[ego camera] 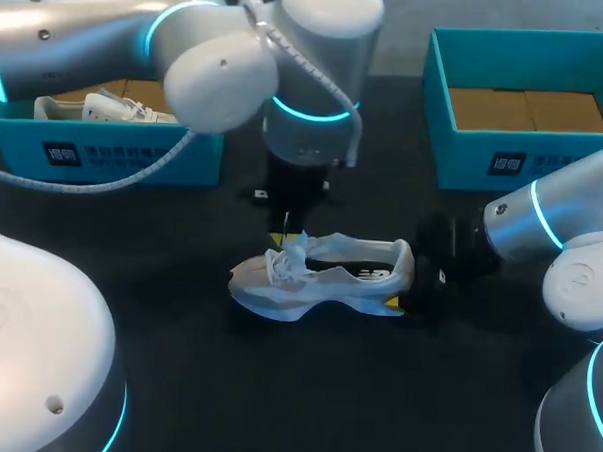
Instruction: Take the shoe out of the shoebox, open the shoe tongue, remove and reinsert the insole, then place the shoe into the shoebox
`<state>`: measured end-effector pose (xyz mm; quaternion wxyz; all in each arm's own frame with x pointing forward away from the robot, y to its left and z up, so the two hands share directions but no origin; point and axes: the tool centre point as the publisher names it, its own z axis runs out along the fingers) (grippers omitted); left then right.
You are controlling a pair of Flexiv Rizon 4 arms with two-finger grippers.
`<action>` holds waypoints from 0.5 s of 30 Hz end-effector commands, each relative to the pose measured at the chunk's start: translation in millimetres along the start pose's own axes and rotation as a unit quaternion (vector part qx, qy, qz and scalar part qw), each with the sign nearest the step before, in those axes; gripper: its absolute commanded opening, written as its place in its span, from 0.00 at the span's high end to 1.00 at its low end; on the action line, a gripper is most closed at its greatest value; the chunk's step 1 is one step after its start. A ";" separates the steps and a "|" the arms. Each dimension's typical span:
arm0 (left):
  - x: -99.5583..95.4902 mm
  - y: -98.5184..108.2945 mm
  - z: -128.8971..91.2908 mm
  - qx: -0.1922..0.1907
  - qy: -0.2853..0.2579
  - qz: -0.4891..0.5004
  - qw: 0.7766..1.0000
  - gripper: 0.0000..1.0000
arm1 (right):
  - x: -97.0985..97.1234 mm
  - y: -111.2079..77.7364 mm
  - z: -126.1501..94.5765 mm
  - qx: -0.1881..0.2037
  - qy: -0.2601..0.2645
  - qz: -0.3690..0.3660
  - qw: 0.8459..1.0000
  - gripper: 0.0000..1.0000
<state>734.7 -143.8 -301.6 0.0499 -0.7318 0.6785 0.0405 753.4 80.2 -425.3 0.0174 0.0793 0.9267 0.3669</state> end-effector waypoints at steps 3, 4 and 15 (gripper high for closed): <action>-26.1 6.0 -11.1 0.012 0.070 -0.012 0.997 1.00 | -1.2 -0.5 1.7 0.001 0.000 0.000 1.000 1.00; -28.8 6.4 -11.8 0.014 0.070 -0.016 0.997 1.00 | -1.2 -0.5 1.7 0.001 0.000 0.000 1.000 1.00; -59.5 7.2 -1.4 0.006 0.054 -0.046 0.997 1.00 | -1.2 -0.5 1.7 0.001 0.000 0.000 1.000 1.00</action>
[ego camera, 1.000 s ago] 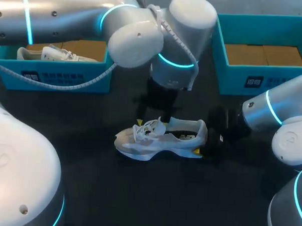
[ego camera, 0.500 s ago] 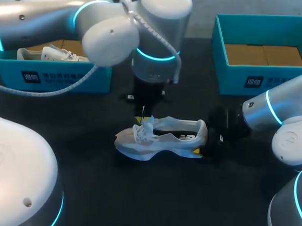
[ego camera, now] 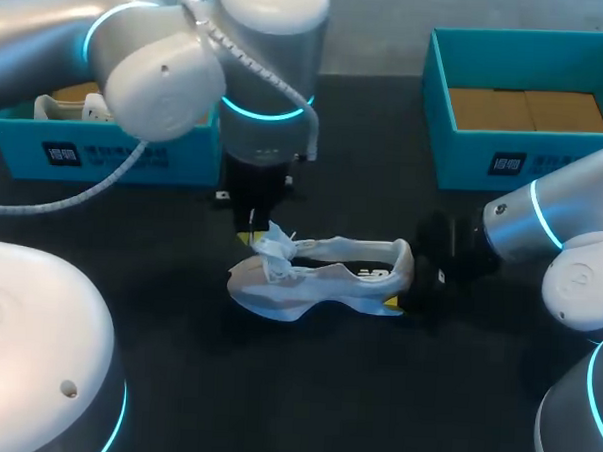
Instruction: Take the shoe out of the shoebox, open the shoe tongue, remove and reinsert the insole, then place the shoe into the shoebox
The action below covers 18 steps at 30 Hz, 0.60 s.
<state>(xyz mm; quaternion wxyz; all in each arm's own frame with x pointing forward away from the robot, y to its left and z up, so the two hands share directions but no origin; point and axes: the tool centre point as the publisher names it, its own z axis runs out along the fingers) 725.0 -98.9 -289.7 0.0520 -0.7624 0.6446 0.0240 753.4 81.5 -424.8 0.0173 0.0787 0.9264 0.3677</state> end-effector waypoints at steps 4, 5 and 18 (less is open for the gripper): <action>-17.0 1.5 20.0 -0.022 0.022 -0.001 1.000 1.00 | -1.4 -1.8 1.1 0.002 -0.001 0.000 1.000 1.00; -17.8 1.9 24.9 -0.026 0.018 -0.001 0.999 1.00 | -1.4 -1.8 1.1 0.002 -0.001 0.000 1.000 1.00; -23.7 9.2 73.2 -0.066 -0.024 -0.004 0.998 0.81 | -1.4 -1.8 1.1 0.002 -0.001 0.000 1.000 1.00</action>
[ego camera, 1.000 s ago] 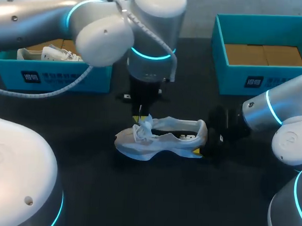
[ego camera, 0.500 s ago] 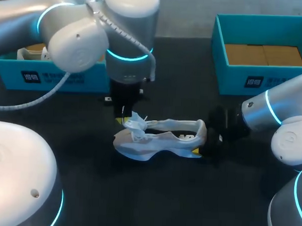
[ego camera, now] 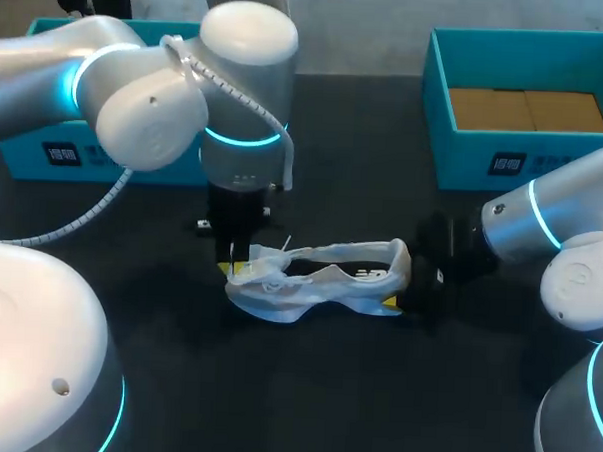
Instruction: Take the shoe out of the shoebox, open the shoe tongue, remove and reinsert the insole, then place the shoe into the shoebox
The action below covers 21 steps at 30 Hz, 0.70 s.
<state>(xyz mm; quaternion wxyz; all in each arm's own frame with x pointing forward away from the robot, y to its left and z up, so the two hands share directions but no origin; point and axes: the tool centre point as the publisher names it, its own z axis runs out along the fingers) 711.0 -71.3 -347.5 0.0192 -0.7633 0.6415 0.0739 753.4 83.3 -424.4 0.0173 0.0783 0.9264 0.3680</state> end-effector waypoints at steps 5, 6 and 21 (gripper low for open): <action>-2.5 -7.3 21.0 -0.020 -0.016 -0.012 1.000 0.19 | -1.7 -3.4 0.2 0.002 -0.001 0.001 1.000 1.00; -2.3 -7.7 21.9 -0.021 -0.019 -0.012 1.000 0.11 | -1.7 -3.4 0.2 0.002 -0.001 0.001 1.000 1.00; 8.7 -10.5 -20.8 0.017 0.062 0.069 0.996 0.00 | -1.7 -3.4 0.2 0.002 -0.001 0.001 1.000 1.00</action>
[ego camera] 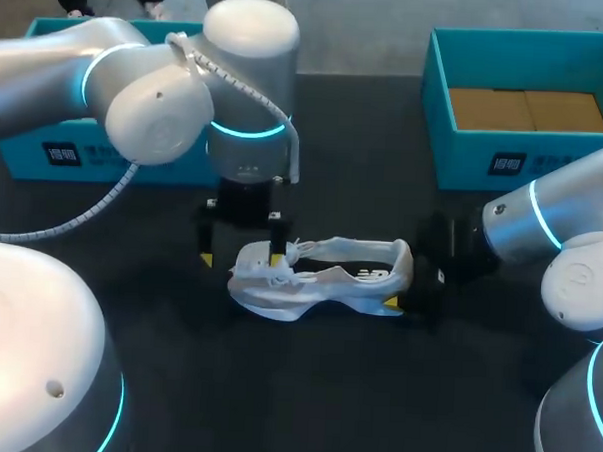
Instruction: Take the shoe out of the shoebox, open the shoe tongue, remove and reinsert the insole, then place the shoe into the shoebox
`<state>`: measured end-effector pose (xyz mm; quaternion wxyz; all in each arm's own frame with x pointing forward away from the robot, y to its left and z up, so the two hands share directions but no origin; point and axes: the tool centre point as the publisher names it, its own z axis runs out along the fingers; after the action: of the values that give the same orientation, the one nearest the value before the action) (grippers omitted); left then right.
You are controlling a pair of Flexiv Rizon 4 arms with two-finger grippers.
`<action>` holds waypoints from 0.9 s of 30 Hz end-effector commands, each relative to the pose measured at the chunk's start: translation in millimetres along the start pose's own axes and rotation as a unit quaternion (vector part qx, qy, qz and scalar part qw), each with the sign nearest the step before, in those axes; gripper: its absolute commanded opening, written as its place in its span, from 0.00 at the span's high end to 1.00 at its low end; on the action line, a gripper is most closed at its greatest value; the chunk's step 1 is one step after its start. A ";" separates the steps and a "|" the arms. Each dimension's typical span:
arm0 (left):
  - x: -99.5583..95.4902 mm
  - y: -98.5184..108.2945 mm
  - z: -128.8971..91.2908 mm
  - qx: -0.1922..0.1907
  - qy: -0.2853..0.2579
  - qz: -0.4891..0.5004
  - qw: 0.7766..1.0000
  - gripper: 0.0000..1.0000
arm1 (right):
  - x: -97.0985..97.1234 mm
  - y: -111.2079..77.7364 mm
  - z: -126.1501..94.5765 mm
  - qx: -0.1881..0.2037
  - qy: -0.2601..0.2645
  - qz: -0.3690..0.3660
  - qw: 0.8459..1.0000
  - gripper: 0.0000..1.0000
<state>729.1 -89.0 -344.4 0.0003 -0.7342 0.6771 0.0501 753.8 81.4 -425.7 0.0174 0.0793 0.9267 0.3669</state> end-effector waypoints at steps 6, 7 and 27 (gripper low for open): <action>9.6 -1.7 -36.2 0.045 0.051 0.113 0.991 0.00 | -1.0 -1.1 0.5 0.001 -0.001 0.000 1.000 1.00; 13.8 -2.7 -41.4 0.058 0.055 0.137 0.987 0.00 | -1.0 -1.1 0.5 0.001 -0.001 0.000 1.000 1.00; 45.1 -10.2 -103.7 0.115 0.016 0.614 0.781 0.76 | -1.0 -1.1 0.5 0.001 -0.001 0.000 1.000 1.00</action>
<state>746.4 -136.3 -257.5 0.0148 -0.3924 0.9188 -0.0400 753.8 81.4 -425.8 0.0173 0.0793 0.9267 0.3670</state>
